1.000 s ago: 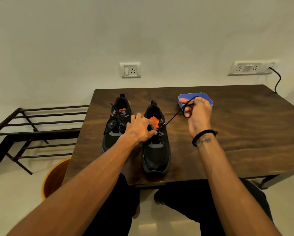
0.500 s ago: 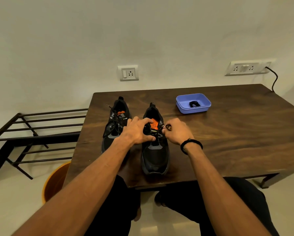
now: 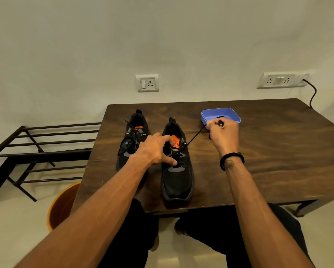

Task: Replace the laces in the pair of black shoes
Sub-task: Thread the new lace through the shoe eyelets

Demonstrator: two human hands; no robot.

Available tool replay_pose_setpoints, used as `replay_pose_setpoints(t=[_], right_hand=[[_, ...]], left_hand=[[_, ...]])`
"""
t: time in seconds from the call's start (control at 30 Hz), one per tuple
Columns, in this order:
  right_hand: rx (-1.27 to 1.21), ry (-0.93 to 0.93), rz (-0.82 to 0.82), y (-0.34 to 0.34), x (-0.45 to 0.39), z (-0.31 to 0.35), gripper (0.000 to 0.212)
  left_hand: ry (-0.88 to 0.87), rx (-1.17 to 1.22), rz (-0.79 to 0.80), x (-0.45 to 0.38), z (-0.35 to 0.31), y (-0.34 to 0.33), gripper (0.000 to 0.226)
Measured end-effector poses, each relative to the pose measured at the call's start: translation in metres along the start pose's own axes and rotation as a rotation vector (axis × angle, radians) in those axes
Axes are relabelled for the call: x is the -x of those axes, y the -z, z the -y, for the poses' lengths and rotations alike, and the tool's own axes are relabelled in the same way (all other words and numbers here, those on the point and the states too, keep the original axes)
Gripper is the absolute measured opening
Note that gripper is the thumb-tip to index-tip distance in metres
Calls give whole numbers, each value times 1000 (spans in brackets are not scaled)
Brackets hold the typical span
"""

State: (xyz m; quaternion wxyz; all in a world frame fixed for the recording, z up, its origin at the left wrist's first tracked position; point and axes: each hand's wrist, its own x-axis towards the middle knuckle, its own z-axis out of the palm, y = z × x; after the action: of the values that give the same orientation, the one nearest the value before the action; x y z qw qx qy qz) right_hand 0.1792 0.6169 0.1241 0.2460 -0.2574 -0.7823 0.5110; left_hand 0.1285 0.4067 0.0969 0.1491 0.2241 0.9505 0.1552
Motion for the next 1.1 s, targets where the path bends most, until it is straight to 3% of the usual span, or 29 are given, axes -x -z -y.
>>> replay_pose_setpoints(t=[0.2,0.3,0.37,0.43,0.57,0.67,0.73,0.9,1.0,1.1], right_hand=[[309,-16,94,19,-9,-10,21],[400,-47,143,24,-5,-12,35],[412,-42,178,24,-4,-9,31],[320,-103,238,22,-3,-4,21],[199,-211,344,10,5,5,45],[141,-190,447,-3,15,6,22],[133,-142,478,-11,21,7,25],[278,-69,462,-21,24,-3,26],[178,-112,470,-27,21,-9,31],[-159,-237,462,-31,28,0,35]], left_hand=[[-58,105,32,8,4,1,47],[1,184,59,13,5,3,67],[25,217,59,15,5,5,74],[39,228,27,18,4,8,67],[64,214,-161,18,2,12,30],[100,217,-340,19,5,11,8],[165,212,-298,20,8,11,13],[212,191,-23,20,11,8,17],[163,260,-79,21,4,8,11],[104,413,-210,21,-6,11,11]])
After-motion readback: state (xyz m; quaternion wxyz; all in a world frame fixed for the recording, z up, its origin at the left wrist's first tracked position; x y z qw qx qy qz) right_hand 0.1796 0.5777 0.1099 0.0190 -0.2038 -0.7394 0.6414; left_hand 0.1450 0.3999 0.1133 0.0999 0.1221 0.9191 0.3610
